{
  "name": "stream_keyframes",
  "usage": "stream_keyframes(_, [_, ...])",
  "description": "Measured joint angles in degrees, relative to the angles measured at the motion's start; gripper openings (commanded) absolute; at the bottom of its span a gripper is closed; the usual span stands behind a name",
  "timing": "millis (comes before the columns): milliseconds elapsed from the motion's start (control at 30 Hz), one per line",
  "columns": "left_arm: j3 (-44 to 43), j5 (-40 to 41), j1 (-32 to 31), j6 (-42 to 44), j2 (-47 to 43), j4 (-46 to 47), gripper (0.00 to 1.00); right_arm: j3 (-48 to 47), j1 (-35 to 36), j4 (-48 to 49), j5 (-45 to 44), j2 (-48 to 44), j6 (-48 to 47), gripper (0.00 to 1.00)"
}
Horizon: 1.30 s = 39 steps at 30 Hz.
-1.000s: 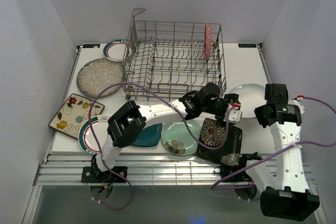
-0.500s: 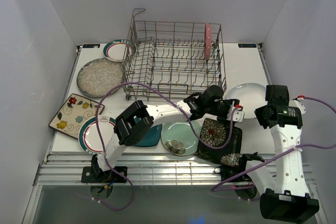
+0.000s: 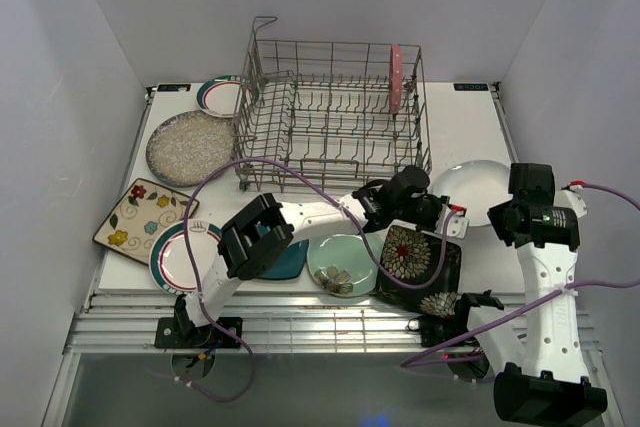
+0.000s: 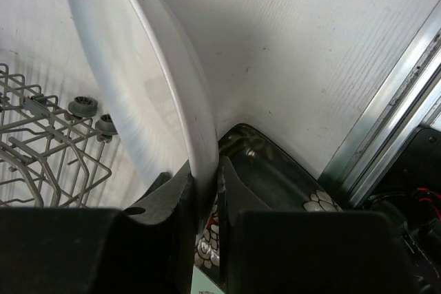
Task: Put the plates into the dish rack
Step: Insert the plate into the dish rack.
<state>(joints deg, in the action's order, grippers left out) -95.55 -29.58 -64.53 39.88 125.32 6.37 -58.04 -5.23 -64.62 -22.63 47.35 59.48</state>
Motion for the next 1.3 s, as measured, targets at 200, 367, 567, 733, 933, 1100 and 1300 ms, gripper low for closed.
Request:
stream_keyframes(200, [-0.24,0.46,-1.77,5.62,0.39,-0.13,0.0,-1.44,-0.02,-0.9,-2.38,-0.04,-4.33,0.08])
stream_keyframes(367, [-1.22,0.81,-2.4,6.49,1.01,0.11,0.0,-1.44,-0.24,-1.42,-3.67,-1.51,-4.76,0.08])
stream_keyframes(567, [-1.99,2.25,-2.73,7.58,1.01,0.24,0.0,-2.27,-0.31,-1.01,-4.22,-1.99,-5.75,0.08])
stream_keyframes(733, [-2.03,4.09,-2.95,8.66,1.01,1.75,0.0,-2.97,-0.33,0.04,-4.44,-1.92,-6.97,0.08])
stream_keyframes(933, [-2.03,6.64,-3.32,9.97,1.01,5.35,0.0,-5.62,-0.33,0.9,-5.14,-1.92,-9.79,0.08])
stream_keyframes(1100, [-2.69,7.87,-3.45,10.86,1.01,7.15,0.0,-7.56,-0.33,1.44,-5.44,-1.86,-11.63,0.08])
stream_keyframes(1300, [-4.15,9.97,-3.45,12.15,1.01,6.99,0.0,-8.2,-0.33,4.2,-5.35,-1.99,-13.42,0.08])
